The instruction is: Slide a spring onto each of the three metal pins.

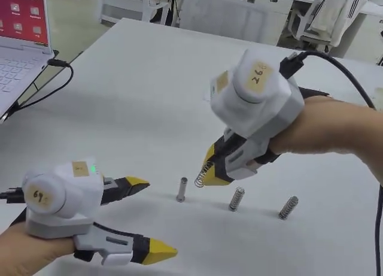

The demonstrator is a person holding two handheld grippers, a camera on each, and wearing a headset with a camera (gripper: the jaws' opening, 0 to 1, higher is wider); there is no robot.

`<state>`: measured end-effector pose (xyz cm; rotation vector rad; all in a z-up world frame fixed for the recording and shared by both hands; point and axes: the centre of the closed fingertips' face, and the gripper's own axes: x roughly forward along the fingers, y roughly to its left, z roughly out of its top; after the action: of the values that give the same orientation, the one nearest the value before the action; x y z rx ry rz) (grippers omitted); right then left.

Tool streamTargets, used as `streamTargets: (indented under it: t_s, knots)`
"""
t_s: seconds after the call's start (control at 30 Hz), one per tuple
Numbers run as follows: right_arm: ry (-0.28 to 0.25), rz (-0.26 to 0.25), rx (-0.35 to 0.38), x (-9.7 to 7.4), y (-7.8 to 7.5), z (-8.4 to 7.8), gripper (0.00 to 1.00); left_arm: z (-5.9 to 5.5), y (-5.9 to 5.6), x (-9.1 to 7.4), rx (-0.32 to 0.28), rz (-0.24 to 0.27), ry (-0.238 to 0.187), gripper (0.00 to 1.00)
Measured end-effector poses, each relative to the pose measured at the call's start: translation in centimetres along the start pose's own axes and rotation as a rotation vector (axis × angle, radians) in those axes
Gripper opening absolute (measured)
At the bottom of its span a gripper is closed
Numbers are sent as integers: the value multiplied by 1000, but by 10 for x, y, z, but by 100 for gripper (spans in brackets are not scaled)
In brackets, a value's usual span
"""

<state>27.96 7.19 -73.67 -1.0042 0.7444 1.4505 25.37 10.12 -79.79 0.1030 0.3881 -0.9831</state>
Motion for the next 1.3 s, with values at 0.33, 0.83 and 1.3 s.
streamTargets:
  t_s: [0.33, 0.83, 1.3]
  knots:
    - [21, 15, -3, 5, -16, 2, 8, -2, 1, 0, -4, 1, 1, 75]
    - [57, 45, 7, 26, -28, -4, 8, -6, 0, 0, -9, -2, 5, 74]
    - [61, 61, 21, 43, -33, -4, 8, -9, 1, -1, -13, -2, 15, 72]
